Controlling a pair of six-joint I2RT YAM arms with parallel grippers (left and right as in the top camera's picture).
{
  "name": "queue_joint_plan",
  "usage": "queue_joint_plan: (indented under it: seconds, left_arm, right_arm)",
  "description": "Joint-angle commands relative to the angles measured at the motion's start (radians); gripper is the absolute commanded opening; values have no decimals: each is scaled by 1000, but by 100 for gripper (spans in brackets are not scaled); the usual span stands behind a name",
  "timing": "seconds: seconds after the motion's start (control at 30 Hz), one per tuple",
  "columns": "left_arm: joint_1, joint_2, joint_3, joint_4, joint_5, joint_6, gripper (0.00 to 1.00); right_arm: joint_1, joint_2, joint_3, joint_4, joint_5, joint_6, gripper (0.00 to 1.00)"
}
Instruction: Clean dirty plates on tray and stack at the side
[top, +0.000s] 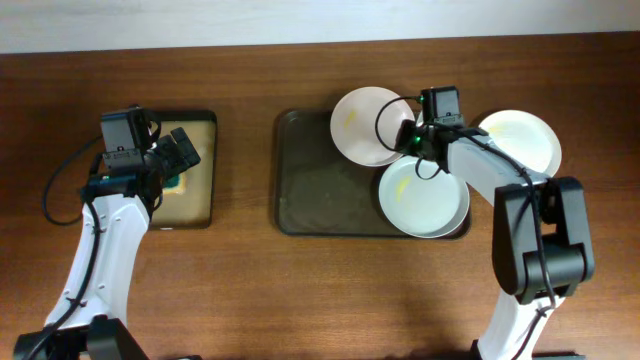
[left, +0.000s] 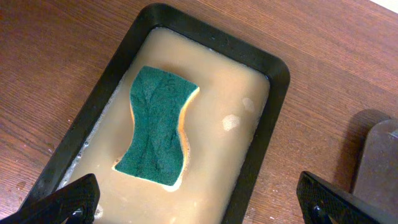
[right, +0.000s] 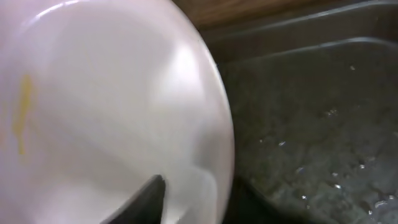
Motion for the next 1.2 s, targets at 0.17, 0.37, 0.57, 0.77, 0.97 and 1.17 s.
queue_joint_plan:
  seconds: [0.17, 0.37, 0.57, 0.77, 0.97, 1.17]
  left_arm:
    - [4, 0, 3, 2, 10, 8, 99]
    - [4, 0, 3, 2, 10, 8, 99]
    - [4, 0, 3, 2, 10, 8, 99]
    - [4, 0, 3, 2, 10, 8, 99]
    - [4, 31, 3, -2, 10, 8, 100]
    - [5, 152, 3, 18, 10, 8, 100]
  right_arm:
    - [42, 14, 2, 10, 8, -2, 30]
    - [51, 74, 2, 21, 43, 43, 30]
    - [53, 78, 3, 60, -57, -5, 12]
    - [87, 68, 28, 12, -178, -154, 4]
    - [129, 59, 31, -163, -304, -216, 4]
    - [162, 59, 31, -281, -303, -217, 4]
